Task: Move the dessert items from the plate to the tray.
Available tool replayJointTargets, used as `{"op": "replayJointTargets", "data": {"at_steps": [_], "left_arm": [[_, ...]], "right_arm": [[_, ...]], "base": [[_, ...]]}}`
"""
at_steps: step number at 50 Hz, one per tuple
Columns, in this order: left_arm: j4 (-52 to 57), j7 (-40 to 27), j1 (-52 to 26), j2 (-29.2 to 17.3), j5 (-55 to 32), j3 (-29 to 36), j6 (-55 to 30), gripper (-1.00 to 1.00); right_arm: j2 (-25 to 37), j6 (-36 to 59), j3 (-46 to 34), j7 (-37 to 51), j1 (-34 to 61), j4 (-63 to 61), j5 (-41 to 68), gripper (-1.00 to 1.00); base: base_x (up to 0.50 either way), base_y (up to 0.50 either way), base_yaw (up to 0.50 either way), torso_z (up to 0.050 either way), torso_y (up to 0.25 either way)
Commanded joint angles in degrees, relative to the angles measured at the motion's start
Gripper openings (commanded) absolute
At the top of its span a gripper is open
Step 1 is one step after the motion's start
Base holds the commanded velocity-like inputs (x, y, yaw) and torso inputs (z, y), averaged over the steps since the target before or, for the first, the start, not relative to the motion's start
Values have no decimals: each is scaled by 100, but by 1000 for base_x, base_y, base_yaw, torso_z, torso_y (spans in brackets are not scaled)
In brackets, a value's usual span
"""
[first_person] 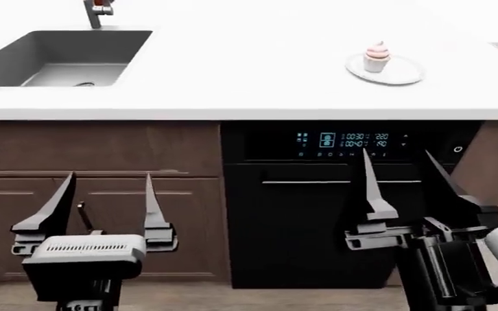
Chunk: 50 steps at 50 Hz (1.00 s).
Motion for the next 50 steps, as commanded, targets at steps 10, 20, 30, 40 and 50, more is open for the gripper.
{"op": "replayJointTargets", "data": {"at_steps": [10,20,30,40,50], "left_arm": [[903,134,-411,-313,-209,-88,-660,100],[1340,292,-1169,-531,-429,-125,-1658,100],[1443,436,-1508,-696,-694,-232,-2396,100],[1856,533,-2053,-848,-1449,-831,-3795,100],[2052,499,-2398,-968,-1647,-978,-4331,100]], "right_arm": [[1259,1786,181,456,1959,-18,1801,100],[1552,2148,118,466,2404,39,2111,100],[1733,2594,-8,546,2920,238,2563,100],[1911,3344,-199,1035,3546,491,3030,100],[2127,3782,-175,1226,3901,420,3893,100]], "base": [[259,-460,0,0,0],[358,-406,0,0,0],[457,-298,0,0,0],[307,-49,0,33,12],[500,-82,0,50,20]]}}
